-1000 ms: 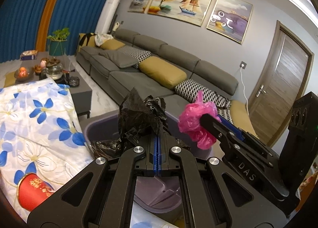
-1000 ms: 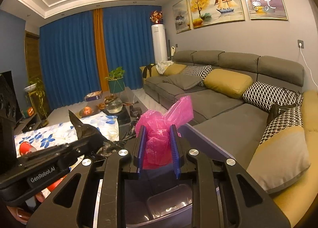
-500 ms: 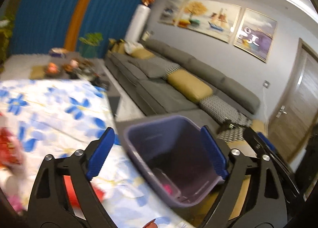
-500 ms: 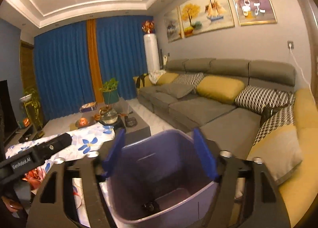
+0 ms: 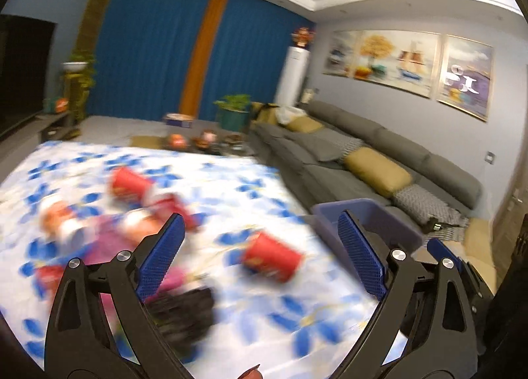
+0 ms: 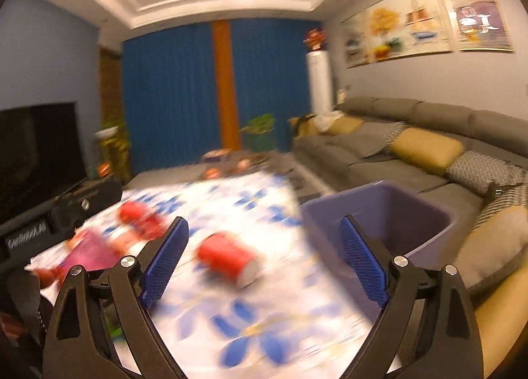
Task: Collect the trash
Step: 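Move both tools back over the trash pile, then grasp a black plastic bag with the right tool while the left tool grasps a pink bag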
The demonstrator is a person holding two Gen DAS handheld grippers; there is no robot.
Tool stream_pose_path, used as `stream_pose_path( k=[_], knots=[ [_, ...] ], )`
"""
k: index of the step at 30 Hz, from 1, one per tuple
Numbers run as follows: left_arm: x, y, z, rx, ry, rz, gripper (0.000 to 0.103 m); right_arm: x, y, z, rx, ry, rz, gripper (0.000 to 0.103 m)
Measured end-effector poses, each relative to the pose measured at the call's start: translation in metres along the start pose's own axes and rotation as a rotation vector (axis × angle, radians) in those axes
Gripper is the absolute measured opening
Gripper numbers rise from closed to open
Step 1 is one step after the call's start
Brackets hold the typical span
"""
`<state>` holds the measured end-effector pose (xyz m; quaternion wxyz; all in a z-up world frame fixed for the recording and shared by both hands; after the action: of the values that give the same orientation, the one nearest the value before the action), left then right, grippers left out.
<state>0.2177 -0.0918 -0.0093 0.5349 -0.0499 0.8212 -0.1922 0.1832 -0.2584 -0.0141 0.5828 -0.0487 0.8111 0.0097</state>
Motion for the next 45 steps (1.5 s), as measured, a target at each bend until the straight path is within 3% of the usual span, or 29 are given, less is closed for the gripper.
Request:
stream_pose_path(
  k=[4,8,14,16,23,26,28,30,34,40,45],
  knots=[
    [0.003,0.064,-0.036,-0.125,-0.048,-0.003,0.092,0.02,0.06,0.008,-0.078,0.049,-0.075,0.089],
    [0.005,0.117,-0.059,-0.25,-0.076,-0.008,0.092,0.036,0.101,0.017,-0.104,0.088,-0.134,0.089],
    [0.006,0.15,-0.075,-0.273,-0.092,-0.036,0.092,0.053,0.128,0.037,-0.122,0.158,-0.152,0.089],
    [0.009,0.149,-0.072,-0.265,-0.083,-0.032,0.092,0.06,0.135,0.046,-0.128,0.185,-0.154,0.079],
    [0.019,0.143,-0.059,-0.235,-0.065,0.004,0.089,0.077,0.15,0.069,-0.151,0.259,-0.163,0.063],
    [0.021,0.142,-0.049,-0.225,-0.045,0.009,0.086,0.085,0.154,0.079,-0.174,0.302,-0.162,0.046],
    [0.023,0.14,-0.042,-0.218,-0.028,0.013,0.083,0.09,0.157,0.085,-0.195,0.332,-0.154,0.022],
    [0.024,0.138,-0.033,-0.21,-0.008,0.019,0.08,0.09,0.157,0.085,-0.221,0.337,-0.138,0.014],
    [0.028,0.131,-0.016,-0.172,0.039,0.018,0.066,0.086,0.153,0.077,-0.224,0.303,-0.141,0.006],
    [0.04,0.131,0.018,-0.111,0.164,-0.028,0.036,0.072,0.135,0.057,-0.202,0.242,-0.111,0.006],
    [0.047,0.128,0.032,-0.066,0.216,-0.054,0.012,0.066,0.123,0.039,-0.184,0.208,-0.113,0.006]
  ],
)
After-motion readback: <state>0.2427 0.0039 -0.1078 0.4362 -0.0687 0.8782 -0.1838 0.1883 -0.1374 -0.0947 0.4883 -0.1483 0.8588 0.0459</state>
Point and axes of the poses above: each gripper's, at about its wrist camera, not at the fingertips, and z roughly the way its jaws point, y to its left, x to its underside, the point moved 8 cm from there along z, roughly the way its jaws point, and after that the axes turned 8 degrees about -z, right-handed, at the moved point
